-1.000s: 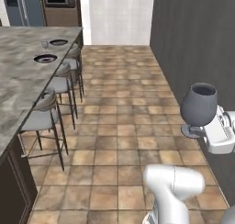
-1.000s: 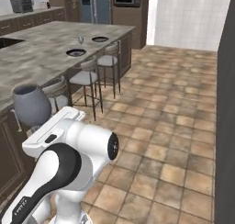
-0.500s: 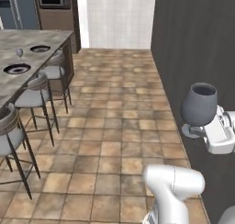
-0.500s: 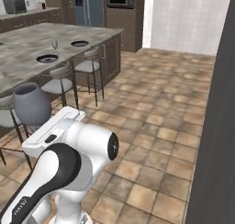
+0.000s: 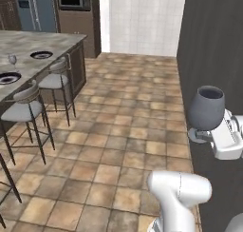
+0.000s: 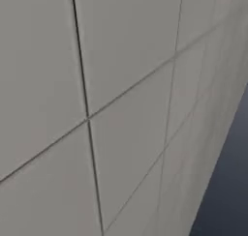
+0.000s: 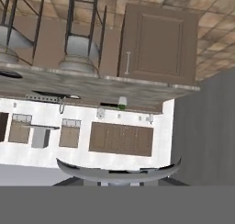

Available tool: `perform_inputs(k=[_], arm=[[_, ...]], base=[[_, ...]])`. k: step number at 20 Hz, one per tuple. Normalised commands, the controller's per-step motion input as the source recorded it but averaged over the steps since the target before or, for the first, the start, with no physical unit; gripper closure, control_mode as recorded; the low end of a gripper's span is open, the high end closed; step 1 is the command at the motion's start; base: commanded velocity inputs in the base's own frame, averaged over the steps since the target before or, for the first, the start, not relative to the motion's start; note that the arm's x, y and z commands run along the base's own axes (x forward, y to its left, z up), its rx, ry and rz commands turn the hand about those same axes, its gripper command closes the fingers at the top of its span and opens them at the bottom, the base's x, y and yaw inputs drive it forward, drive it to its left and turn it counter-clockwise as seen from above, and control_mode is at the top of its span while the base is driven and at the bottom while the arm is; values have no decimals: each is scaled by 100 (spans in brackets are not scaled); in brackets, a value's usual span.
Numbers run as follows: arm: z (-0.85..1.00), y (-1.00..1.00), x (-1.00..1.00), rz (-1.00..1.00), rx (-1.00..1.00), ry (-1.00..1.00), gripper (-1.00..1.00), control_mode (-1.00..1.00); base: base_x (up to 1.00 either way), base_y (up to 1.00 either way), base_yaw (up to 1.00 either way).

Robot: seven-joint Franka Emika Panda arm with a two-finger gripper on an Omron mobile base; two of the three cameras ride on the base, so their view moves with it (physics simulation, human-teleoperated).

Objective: Retrieve the wine glasses from the counter and place one next to each plate.

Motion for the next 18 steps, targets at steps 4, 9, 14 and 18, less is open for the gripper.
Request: perform_inputs(k=[4, 9, 14, 18], arm=[[0, 0, 0, 0, 0, 0, 100, 100], [0, 0, 0, 0, 0, 0, 100, 100], [0, 0, 0, 0, 0, 0, 100, 100], [0, 0, 0, 0, 0, 0, 100, 100]], base=[[100, -73, 47], [100, -72, 47], [100, -73, 46], [100, -78, 47]])
